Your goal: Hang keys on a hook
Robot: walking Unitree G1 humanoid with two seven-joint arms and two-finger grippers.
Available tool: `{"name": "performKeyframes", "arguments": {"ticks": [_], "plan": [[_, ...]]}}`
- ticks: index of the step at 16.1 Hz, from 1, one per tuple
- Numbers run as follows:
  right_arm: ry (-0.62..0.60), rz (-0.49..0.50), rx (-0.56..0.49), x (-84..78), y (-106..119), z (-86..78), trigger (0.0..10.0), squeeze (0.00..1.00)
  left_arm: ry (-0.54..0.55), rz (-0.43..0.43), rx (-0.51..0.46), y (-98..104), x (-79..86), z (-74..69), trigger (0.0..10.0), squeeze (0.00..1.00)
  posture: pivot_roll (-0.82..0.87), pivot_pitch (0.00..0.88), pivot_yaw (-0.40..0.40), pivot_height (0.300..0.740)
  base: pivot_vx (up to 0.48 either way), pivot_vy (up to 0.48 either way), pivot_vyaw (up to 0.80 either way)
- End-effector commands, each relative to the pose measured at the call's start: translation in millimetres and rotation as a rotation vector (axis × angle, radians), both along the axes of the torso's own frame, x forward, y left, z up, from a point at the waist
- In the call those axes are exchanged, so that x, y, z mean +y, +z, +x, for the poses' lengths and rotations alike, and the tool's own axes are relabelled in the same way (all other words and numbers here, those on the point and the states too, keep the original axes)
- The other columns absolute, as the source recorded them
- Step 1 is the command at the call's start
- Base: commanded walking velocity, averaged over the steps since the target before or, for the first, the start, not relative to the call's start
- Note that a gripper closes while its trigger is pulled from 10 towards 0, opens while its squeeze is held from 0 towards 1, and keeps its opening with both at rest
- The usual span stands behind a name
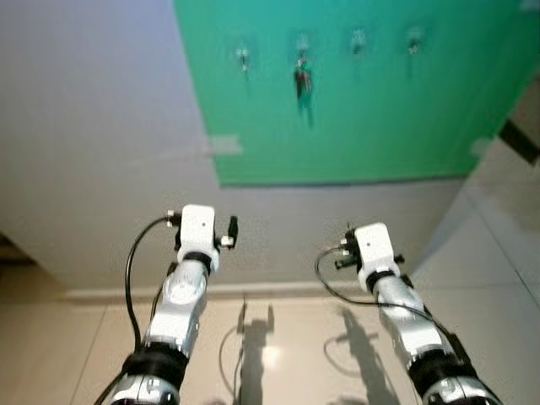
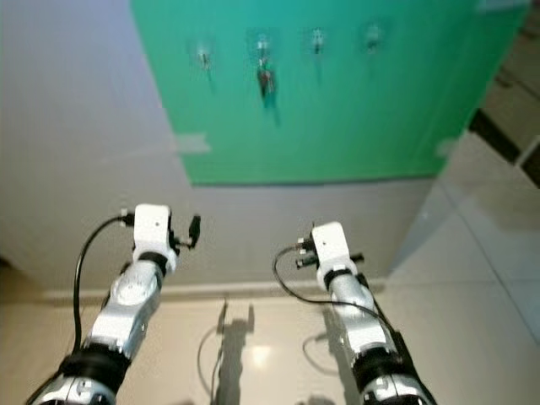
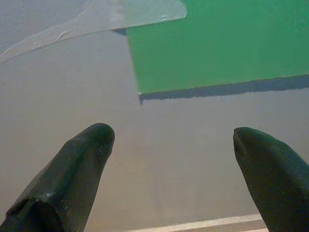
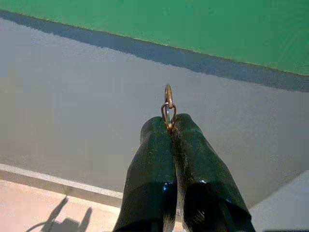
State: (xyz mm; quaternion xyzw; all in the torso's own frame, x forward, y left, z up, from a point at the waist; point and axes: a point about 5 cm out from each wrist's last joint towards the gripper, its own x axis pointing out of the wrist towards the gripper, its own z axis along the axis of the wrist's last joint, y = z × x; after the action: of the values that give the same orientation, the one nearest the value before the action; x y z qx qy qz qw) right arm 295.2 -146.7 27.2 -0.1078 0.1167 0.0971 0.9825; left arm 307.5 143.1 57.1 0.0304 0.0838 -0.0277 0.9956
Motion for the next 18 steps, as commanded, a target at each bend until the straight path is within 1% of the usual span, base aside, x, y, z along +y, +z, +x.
{"name": "performKeyframes", "arguments": {"ticks": [1, 4, 8, 10, 12, 14, 18], "plan": [[0.031, 0.004, -0.014, 7.6, 3.8, 3.0, 10.0, 0.0, 0.02, 0.006, 0.002, 0.4, 9.1, 0.2, 10.0, 0.0, -0.11, 0.0, 0.078, 0.74, 0.0, 0.0, 0.0], [0.034, -0.002, -0.014, 6.9, 3.8, 3.2, 10.0, 0.0, 0.011, -0.008, -0.009, 1.3, 6.7, -0.7, 10.0, 0.0, -0.11, 0.0, 0.075, 0.74, 0.384, 0.0, 0.0], [0.04, -0.005, -0.013, 7.9, 3.6, 2.9, 10.0, 0.0, -0.003, 0.022, -0.02, 3.2, 4.9, -0.2, 10.0, 0.0, -0.11, 0.0, 0.077, 0.74, 0.466, 0.0, 0.0], [0.042, -0.005, -0.012, 8.4, 3.4, 2.8, 10.0, 0.0, -0.009, 0.036, -0.018, 2.8, 4.6, -0.3, 10.0, 0.0, -0.11, 0.0, 0.078, 0.74, 0.364, -0.304, 0.0], [0.045, -0.004, -0.007, 9.3, 2.5, 2.2, 10.0, 0.0, 0.0, 0.054, -0.005, 1.3, 6.2, 0.1, 10.0, 0.0, -0.11, 0.0, 0.08, 0.74, 0.0, -0.441, 0.0], [0.046, -0.005, -0.004, 9.6, 1.8, 1.9, 10.0, 0.0, 0.019, 0.041, -0.004, 1.1, 8.4, 0.3, 10.0, 0.0, -0.11, 0.0, 0.08, 0.74, 0.0, 0.0, 0.0], [0.049, -0.004, -0.001, 11.7, 1.1, 1.6, 10.0, 0.0, 0.038, 0.052, 0.006, 0.1, 12.3, 0.1, 10.0, 0.0, -0.1, 0.0, 0.081, 0.74, 0.0, 0.0, 0.0]]}}
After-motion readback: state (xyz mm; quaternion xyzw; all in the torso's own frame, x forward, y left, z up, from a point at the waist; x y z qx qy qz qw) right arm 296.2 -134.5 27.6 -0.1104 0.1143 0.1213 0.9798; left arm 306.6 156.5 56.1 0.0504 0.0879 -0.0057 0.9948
